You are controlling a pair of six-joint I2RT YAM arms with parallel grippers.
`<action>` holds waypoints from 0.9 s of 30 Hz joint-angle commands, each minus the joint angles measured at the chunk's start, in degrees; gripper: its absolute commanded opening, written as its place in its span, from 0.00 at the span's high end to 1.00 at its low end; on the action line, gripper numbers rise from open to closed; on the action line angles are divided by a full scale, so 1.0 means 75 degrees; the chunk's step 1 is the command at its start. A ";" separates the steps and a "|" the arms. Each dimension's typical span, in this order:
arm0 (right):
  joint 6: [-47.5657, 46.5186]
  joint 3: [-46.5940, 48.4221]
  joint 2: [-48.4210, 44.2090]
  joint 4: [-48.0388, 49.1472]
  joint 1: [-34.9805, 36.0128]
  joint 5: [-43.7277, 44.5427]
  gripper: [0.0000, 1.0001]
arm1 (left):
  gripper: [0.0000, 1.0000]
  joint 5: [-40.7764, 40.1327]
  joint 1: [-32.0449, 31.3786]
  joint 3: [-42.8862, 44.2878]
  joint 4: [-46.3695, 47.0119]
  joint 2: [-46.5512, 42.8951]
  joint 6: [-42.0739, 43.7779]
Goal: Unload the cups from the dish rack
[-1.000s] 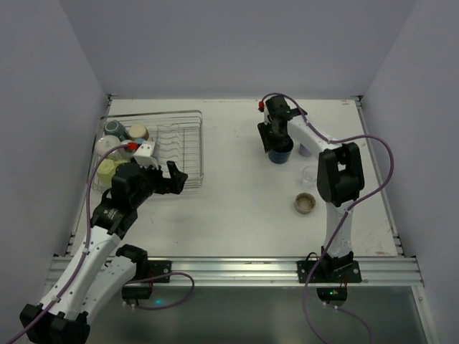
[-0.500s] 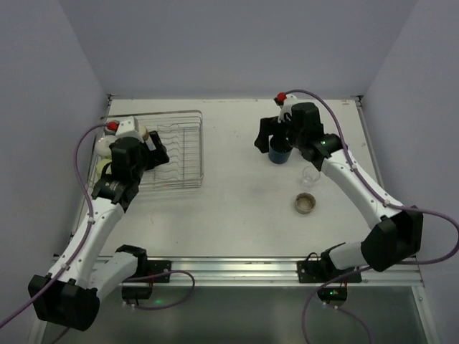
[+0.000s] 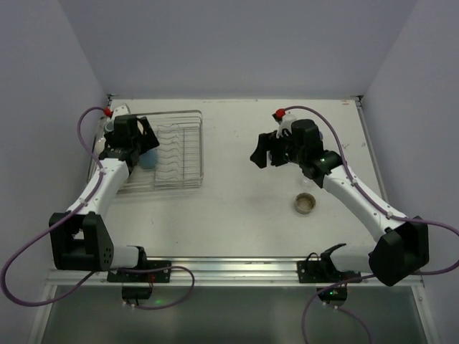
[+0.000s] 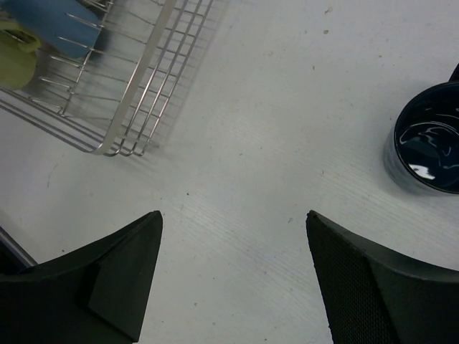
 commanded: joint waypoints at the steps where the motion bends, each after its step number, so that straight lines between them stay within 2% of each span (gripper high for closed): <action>1: 0.0062 -0.0008 -0.0368 0.0484 0.0023 -0.0151 0.16 | 0.03 -0.0369 0.0164 0.0341 0.0326 0.0207 0.0074; 6: 0.0108 -0.0043 -0.0356 0.0520 0.0023 -0.0245 0.16 | 0.06 -0.0428 0.0187 0.0271 0.0514 0.0581 0.0168; 14: 0.0108 -0.0067 -0.0695 0.0426 0.0023 -0.0315 0.17 | 0.23 -0.0311 0.0281 0.0634 0.0537 0.1344 0.0215; 15: 0.0120 -0.0067 -0.0754 0.0426 0.0023 -0.0339 0.17 | 0.26 -0.0311 0.0444 0.0634 0.0537 0.1426 0.0215; 16: 0.0143 -0.0067 -0.0835 0.0438 0.0034 -0.0385 0.17 | 0.36 -0.0311 0.0492 0.0623 0.0526 0.1438 0.0215; 17: 0.0167 -0.0090 -0.0871 0.0449 0.0035 -0.0421 0.17 | 0.42 -0.0323 0.0492 0.0599 0.0525 0.1392 0.0180; 18: 0.0178 -0.0090 -0.0906 0.0496 0.0046 -0.0456 0.17 | 0.54 -0.0311 0.0492 0.0576 0.0537 0.1333 0.0157; 21: 0.0284 -0.0067 -0.0954 0.0543 0.0105 -0.0608 0.17 | 0.69 -0.0147 0.0492 0.0459 0.0456 0.0912 0.0086; 27: 0.1009 -0.0148 -0.0977 0.1219 0.0725 -0.0632 0.17 | 0.77 0.0181 0.0492 0.0026 0.0116 -0.0634 0.0063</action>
